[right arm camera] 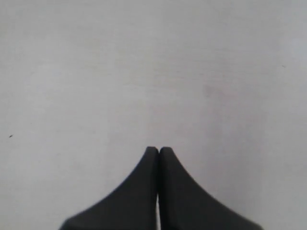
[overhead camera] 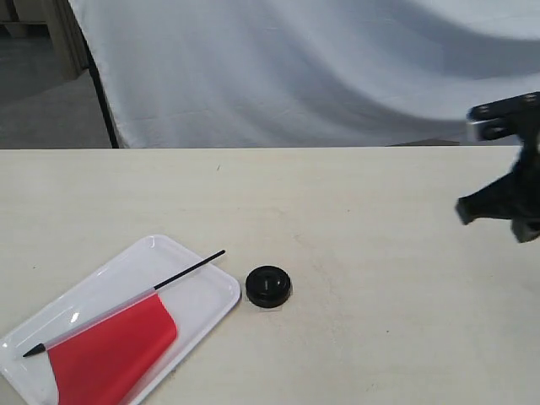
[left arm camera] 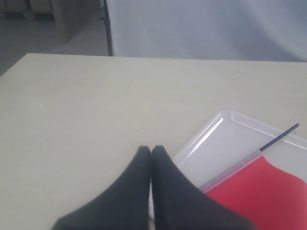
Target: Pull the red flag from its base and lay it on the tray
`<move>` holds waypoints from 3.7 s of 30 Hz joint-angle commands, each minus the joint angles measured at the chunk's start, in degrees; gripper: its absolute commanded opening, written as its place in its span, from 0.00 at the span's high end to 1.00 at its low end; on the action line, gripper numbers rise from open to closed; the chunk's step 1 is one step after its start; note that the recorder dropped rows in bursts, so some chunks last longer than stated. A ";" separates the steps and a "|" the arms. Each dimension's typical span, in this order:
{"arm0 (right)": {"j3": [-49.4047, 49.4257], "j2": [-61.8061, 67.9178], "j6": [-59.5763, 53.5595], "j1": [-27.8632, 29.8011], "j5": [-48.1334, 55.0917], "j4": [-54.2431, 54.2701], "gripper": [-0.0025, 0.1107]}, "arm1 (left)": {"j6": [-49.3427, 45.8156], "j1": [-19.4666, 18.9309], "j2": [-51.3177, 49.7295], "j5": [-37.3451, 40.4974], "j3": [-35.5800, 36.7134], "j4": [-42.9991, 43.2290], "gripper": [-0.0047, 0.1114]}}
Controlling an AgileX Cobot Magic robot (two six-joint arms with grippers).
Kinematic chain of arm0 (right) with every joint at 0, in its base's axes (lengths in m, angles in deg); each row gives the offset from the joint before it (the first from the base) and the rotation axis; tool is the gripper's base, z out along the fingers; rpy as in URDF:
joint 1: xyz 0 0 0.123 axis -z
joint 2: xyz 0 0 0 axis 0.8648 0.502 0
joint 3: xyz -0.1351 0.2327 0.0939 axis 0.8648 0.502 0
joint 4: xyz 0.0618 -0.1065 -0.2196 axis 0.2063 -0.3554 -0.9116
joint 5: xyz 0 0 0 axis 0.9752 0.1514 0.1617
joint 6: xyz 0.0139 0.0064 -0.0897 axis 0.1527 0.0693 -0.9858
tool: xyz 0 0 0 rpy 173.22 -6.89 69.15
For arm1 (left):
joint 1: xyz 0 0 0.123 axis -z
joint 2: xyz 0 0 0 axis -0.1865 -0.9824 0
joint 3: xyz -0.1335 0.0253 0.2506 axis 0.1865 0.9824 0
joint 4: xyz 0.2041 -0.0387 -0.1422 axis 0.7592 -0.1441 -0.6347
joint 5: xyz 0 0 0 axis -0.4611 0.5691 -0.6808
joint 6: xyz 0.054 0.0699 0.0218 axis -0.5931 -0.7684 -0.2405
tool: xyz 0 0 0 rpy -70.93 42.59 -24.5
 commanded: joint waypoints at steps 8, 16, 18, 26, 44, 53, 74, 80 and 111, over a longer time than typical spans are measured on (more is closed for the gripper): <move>16.43 -23.31 6.47 16.21 -23.50 2.22 0.98 | -0.08 0.52 0.06 -0.15 0.09 0.00 0.96; 24.83 -36.98 6.30 8.74 -33.73 2.51 0.98 | -0.08 0.52 0.06 -0.15 0.09 0.00 0.96; 26.25 -41.70 6.71 6.05 -35.46 2.51 0.98 | -0.08 0.52 0.06 -0.15 0.09 0.00 0.96; 34.48 -62.77 6.60 -6.23 -44.13 0.27 0.98 | -0.08 0.52 0.06 -0.15 0.09 0.00 0.96; 40.45 -84.76 8.03 -9.68 -50.65 3.92 0.98 | -0.08 0.52 0.06 -0.13 0.09 0.00 0.96; 41.65 -84.76 8.15 -9.68 -53.49 5.50 0.98 | -0.08 0.52 0.06 -0.13 0.09 0.00 0.96; 60.80 -84.76 6.08 -9.68 -47.72 5.35 0.98 | -0.08 0.52 0.06 -0.13 0.09 0.00 0.96; 60.80 -84.76 8.59 -9.68 -44.50 7.87 0.98 | -0.08 0.52 0.06 -0.13 0.09 0.00 0.96; 60.80 -84.76 6.67 -9.68 -41.92 8.05 0.98 | -0.08 0.52 0.06 -0.13 0.09 0.00 0.96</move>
